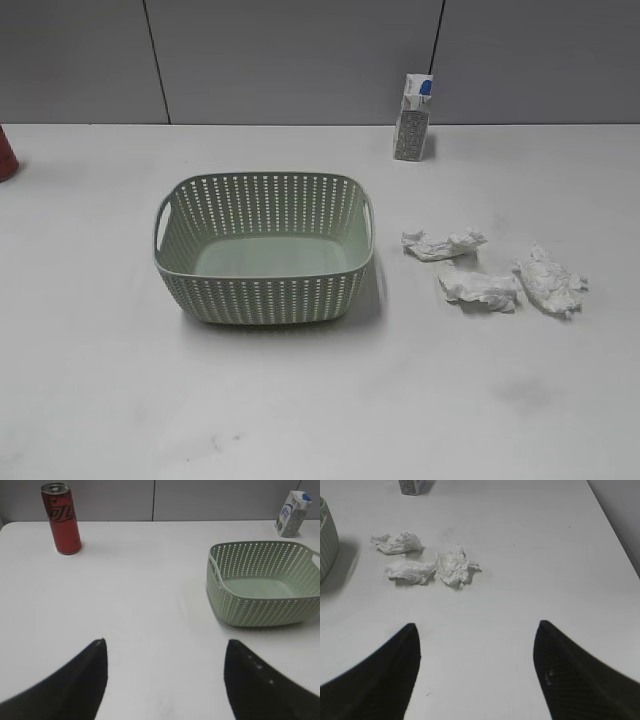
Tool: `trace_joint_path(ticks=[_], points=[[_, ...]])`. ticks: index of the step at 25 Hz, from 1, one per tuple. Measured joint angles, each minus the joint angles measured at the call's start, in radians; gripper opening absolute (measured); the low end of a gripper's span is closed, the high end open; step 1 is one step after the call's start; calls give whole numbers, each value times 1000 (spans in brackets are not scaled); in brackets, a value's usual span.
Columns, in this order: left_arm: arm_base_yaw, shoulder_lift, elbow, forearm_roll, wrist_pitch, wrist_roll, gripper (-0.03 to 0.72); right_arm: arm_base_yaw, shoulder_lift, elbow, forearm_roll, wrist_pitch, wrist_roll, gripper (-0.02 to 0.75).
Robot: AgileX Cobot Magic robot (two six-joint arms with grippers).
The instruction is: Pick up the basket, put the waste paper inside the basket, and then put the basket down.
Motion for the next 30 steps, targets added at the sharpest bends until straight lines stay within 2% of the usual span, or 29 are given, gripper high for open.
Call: trace_joint_path(ticks=[8,13,19,23,30], points=[[0,0,0,-1,-1,0,547,3,0,0,1,0,0,564],[0,73,-35,-75,-53,0,547,3,0,0,1,0,0,564],[-4,398,-135,-96,-135,80,547,3,0,0,1,0,0,563],[-27,638,-200,-110,-216,93,547,3,0,0,1,0,0,563],[-106,1099,-397,-133,-220,97,547,3,0,0,1,0,0,563]])
